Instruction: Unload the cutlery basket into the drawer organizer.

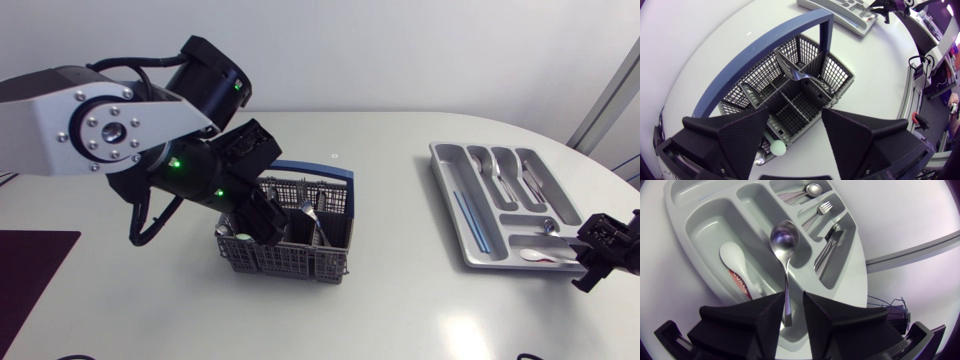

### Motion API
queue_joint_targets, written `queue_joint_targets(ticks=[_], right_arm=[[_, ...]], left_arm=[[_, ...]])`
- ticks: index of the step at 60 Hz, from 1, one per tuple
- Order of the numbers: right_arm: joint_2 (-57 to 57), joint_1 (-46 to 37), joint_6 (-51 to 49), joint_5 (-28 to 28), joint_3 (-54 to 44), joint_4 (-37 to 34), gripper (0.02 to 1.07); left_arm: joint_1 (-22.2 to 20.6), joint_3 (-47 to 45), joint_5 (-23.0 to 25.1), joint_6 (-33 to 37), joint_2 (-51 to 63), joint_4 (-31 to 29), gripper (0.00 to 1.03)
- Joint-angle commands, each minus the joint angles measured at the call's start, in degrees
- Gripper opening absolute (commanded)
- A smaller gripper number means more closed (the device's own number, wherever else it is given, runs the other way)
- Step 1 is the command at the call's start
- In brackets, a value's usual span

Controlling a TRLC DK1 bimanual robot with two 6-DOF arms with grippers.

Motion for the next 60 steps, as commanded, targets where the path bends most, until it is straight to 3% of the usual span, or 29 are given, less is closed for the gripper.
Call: queue_joint_targets(ticks=[1, 9, 24, 39, 53, 60], right_arm=[[0.94, 0.52, -2.33, 0.65, -1.58, 0.86, 0.60], [-0.81, -0.09, -2.15, 0.48, -2.02, 0.69, 0.75], [-4.50, -0.88, -0.92, -0.23, -3.16, -0.63, 0.83], [-9.07, 0.08, 5.58, -1.90, -3.78, -4.41, 0.88], [-11.80, 1.93, 10.94, -3.48, -4.57, -4.76, 0.88], [-13.47, 3.34, 12.61, -4.27, -5.18, -6.08, 0.88]], left_arm=[[-0.53, -1.42, -0.59, -1.52, 1.56, 0.47, 0.75], [-0.97, -1.51, -0.59, -1.78, 2.61, 0.64, 0.75], [-1.41, -1.77, -0.59, -2.57, 3.32, 2.05, 0.75], [-1.41, -3.53, -0.33, -4.15, 3.41, 4.86, 0.74], [-0.89, -4.14, 5.12, -4.15, 3.84, 5.48, 0.74], [-0.62, -4.41, 5.47, -4.33, 3.76, 6.97, 0.74]])
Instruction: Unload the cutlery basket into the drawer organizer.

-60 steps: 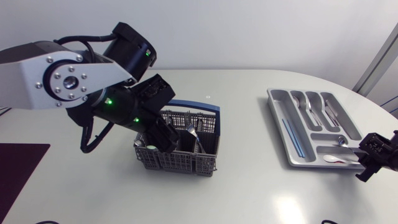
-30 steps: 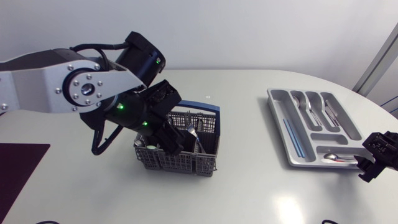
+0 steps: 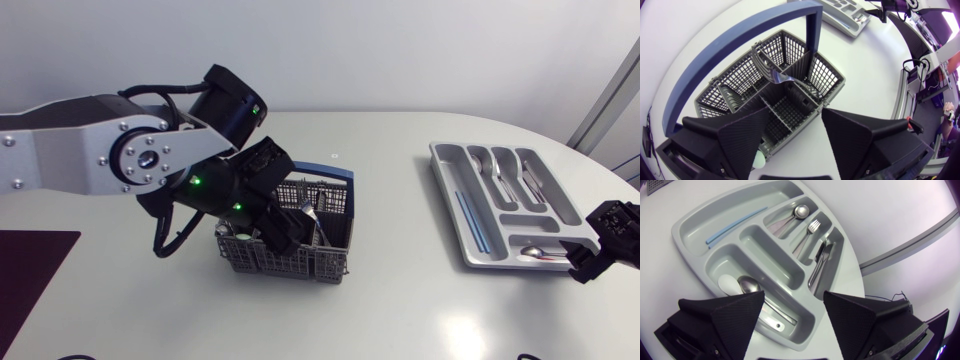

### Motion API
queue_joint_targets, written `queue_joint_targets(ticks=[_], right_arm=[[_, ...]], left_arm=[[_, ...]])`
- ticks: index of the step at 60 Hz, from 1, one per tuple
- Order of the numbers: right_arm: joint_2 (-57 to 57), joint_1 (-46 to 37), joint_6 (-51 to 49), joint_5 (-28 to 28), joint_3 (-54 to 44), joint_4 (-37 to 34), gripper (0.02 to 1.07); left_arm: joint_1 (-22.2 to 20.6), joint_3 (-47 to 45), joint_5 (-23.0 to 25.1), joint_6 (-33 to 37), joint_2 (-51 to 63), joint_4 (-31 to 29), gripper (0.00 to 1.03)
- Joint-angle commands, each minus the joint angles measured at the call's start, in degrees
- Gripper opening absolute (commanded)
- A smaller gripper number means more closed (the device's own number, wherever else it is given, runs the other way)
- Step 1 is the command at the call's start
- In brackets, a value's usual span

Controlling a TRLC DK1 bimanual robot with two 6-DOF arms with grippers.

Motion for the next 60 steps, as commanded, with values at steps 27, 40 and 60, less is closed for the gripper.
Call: queue_joint_targets(ticks=[27, 40, 60], right_arm=[[-4.79, 5.83, 9.04, -0.99, -2.61, -1.89, 0.88], [-4.79, 8.12, 11.15, -0.91, -2.70, -1.89, 0.88], [-4.96, 11.28, 12.82, -0.29, -3.75, -1.45, 0.88]], left_arm=[[0.80, -5.87, -2.46, -4.19, 2.56, 16.60, 0.74], [1.68, -7.81, -4.30, -6.04, 3.97, 22.93, 0.71], [1.68, -12.82, -8.87, -8.23, 3.44, 34.62, 0.66]])
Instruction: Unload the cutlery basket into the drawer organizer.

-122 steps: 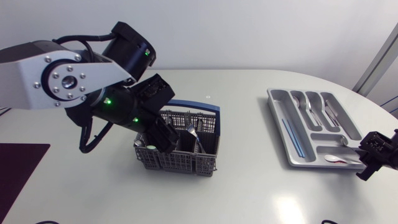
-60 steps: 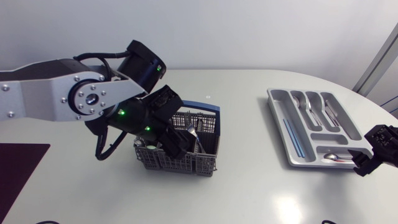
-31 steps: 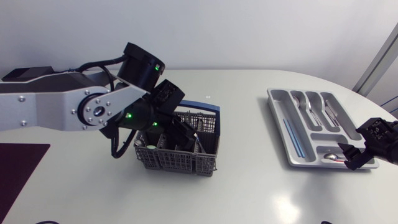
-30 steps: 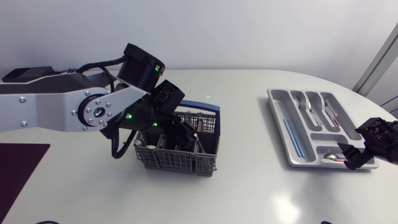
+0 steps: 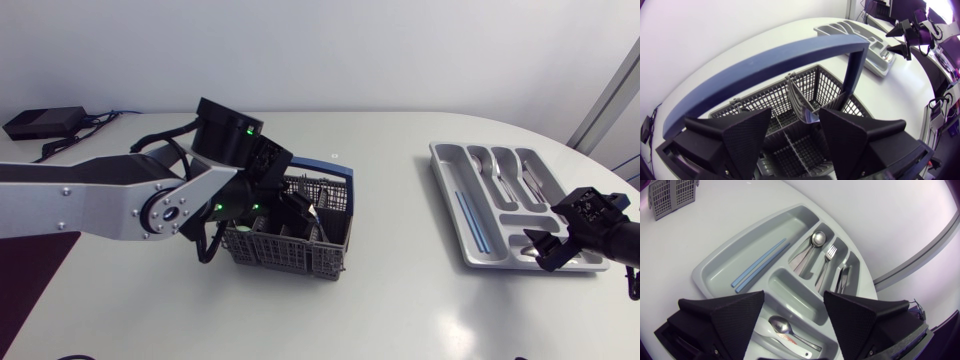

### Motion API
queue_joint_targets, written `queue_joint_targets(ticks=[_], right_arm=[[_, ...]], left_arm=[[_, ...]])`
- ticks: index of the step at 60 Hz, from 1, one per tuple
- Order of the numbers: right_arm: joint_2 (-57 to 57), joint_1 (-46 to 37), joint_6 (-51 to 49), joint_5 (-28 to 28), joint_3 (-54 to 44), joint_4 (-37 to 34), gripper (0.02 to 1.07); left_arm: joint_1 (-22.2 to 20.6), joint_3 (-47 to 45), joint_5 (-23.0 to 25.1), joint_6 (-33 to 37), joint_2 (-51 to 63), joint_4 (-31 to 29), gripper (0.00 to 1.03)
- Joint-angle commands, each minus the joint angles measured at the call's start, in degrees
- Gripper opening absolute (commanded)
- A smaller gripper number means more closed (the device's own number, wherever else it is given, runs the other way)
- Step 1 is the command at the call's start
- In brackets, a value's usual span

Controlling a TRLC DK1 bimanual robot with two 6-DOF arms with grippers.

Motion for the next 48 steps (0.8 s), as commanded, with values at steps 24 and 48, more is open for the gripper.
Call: queue_joint_targets(ticks=[24, 48], right_arm=[[0.07, 2.68, 1.85, 1.11, -3.28, 1.05, 0.88], [1.03, 3.12, 1.50, 1.64, -4.33, 2.63, 0.88]], left_arm=[[-0.97, -4.63, -4.54, -3.76, 2.20, 11.17, 0.48], [-1.15, -4.90, -4.54, -4.55, 5.10, 15.31, 0.12]])
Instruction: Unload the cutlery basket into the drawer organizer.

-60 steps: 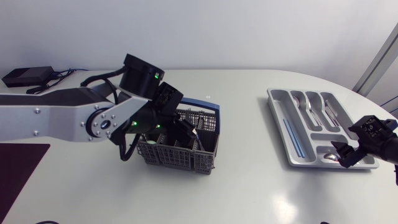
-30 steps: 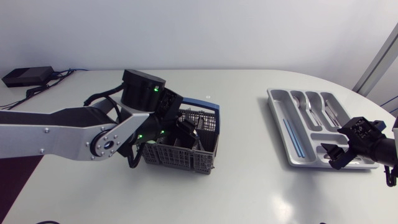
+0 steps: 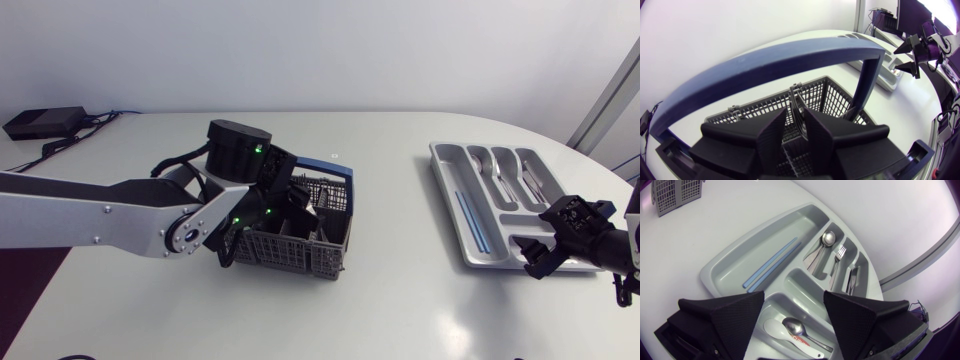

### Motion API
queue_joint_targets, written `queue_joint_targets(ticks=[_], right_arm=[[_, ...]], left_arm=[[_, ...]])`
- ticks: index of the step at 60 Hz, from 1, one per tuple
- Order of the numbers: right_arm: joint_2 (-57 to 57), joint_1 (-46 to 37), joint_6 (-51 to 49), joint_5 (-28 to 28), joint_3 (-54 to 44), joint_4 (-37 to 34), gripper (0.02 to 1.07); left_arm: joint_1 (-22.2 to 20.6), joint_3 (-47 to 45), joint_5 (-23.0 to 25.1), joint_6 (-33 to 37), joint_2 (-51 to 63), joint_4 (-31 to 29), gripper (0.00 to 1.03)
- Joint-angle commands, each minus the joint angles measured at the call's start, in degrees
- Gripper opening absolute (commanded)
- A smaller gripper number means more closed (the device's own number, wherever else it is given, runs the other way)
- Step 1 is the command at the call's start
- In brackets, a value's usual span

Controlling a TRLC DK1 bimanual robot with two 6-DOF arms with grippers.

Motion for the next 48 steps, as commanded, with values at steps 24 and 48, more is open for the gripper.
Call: queue_joint_targets(ticks=[24, 48], right_arm=[[0.59, 1.22, 0.54, 0.59, -2.35, 1.30, 0.88], [-4.06, 2.71, 0.80, 1.56, -4.11, 0.07, 0.88]], left_arm=[[-1.20, -6.41, -1.38, -0.88, -4.76, 4.02, 0.04], [-8.32, -14.76, -12.19, 6.77, -11.53, 12.55, 0.04]])
